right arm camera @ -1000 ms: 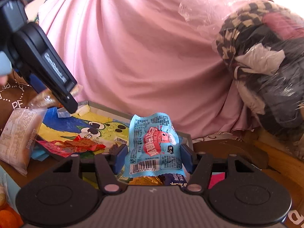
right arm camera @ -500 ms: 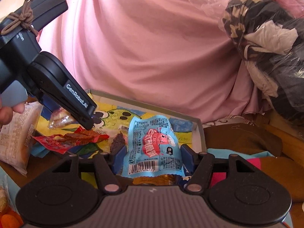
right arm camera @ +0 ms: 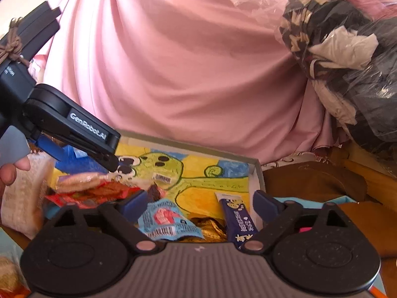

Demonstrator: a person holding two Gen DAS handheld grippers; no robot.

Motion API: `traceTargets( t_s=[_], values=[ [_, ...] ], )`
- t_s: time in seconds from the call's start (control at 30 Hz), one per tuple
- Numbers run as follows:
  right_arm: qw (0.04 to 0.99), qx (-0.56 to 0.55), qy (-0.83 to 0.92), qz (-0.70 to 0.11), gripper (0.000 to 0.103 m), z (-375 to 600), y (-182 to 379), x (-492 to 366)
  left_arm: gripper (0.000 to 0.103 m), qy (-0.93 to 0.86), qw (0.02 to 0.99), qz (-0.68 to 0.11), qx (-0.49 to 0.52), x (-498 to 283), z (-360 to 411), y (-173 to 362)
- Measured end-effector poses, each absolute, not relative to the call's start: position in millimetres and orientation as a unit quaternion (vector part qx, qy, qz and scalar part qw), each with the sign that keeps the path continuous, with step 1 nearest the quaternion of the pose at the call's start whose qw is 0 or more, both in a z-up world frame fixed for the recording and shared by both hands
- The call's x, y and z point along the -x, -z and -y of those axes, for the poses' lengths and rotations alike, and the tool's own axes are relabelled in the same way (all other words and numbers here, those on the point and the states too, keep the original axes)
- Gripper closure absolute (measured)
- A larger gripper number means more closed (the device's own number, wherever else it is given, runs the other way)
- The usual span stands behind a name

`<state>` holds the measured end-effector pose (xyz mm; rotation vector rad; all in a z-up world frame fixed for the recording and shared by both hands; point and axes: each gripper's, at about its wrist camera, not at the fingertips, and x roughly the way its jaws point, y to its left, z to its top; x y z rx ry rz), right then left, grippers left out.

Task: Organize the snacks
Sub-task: 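Open the left gripper over the tray while the right drops the blue packet in, then withdraw both open grippers from the tray back toward the cookie and orange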

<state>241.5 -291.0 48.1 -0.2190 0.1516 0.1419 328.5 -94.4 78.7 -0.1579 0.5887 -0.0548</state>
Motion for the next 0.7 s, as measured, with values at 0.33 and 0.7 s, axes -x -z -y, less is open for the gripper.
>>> traceTargets(
  t_s=[0.33,0.7],
  values=[
    [0.992,0.101,-0.069,-0.032,0.000,284.3,-62.6,-206.9,0.001,0.015,0.964,-0.251,0.083,-278.8,72.0,-91.4],
    [0.994,0.079,-0.072,-0.001,0.000,284.2,-77.6,-159.3,0.001,0.013,0.966,-0.246,0.080,-219.8,48.1,-88.3]
  ],
)
